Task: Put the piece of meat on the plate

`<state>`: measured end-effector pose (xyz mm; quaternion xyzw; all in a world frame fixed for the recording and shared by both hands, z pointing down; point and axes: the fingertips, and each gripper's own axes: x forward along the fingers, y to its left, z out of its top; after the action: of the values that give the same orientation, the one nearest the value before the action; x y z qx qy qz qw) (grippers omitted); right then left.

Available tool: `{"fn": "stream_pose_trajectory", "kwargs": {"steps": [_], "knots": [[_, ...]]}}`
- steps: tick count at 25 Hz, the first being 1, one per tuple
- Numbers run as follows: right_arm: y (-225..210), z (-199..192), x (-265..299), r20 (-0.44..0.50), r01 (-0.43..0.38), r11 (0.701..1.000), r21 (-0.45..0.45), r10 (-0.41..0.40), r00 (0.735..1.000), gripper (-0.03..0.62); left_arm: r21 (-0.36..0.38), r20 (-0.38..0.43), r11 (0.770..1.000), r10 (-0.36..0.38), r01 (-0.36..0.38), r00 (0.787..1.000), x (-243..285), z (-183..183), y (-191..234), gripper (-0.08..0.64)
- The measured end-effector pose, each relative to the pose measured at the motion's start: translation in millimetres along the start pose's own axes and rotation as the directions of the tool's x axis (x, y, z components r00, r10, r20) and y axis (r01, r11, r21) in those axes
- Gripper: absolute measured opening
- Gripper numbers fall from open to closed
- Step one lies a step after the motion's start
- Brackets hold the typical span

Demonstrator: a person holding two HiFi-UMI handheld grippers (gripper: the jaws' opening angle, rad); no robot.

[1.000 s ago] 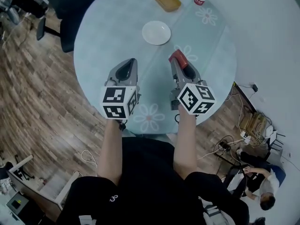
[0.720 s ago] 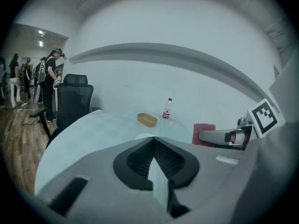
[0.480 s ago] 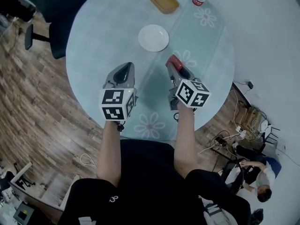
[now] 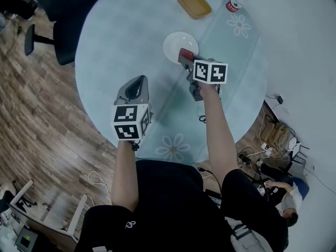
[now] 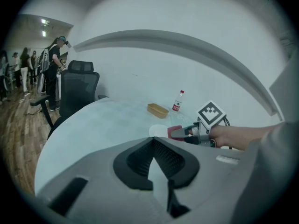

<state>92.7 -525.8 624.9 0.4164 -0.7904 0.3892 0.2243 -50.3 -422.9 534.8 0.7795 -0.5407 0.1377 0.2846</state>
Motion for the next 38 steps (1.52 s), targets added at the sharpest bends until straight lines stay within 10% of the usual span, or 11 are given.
{"fn": "stream_pose_trajectory", "kwargs": {"steps": [13, 25, 32, 35, 38], "knots": [[-7.8, 20.9, 62.2, -0.109, -0.088, 0.967, 0.237, 0.117, 0.987, 0.110, 0.043, 0.003, 0.999, -0.015, 0.015, 1.000, 6.4, 2.5, 5.8, -0.006], [-44.7, 22.5, 39.3, -0.124, 0.118, 0.978, 0.169, -0.098, 0.987, 0.276, 0.069, 0.032, 0.997, -0.028, 0.025, 0.999, -7.9, 10.8, -14.9, -0.006], [-18.7, 56.6, -31.7, 0.148, 0.028, 0.979, 0.203, -0.059, 0.987, 0.196, 0.070, 0.104, 0.996, -0.060, 0.053, 0.993, -30.1, 30.9, -41.0, -0.006], [8.5, 72.9, -75.9, 0.319, -0.040, 0.987, 0.156, -0.012, 0.948, 0.006, 0.065, 0.150, 0.996, -0.066, 0.057, 0.986, -37.5, 45.0, -53.5, -0.006], [55.3, 77.6, -107.4, 0.414, -0.201, 0.978, 0.060, 0.159, 0.896, 0.006, 0.029, 0.202, 0.997, -0.071, 0.066, 0.977, -42.0, 61.5, -65.3, -0.006]]}}
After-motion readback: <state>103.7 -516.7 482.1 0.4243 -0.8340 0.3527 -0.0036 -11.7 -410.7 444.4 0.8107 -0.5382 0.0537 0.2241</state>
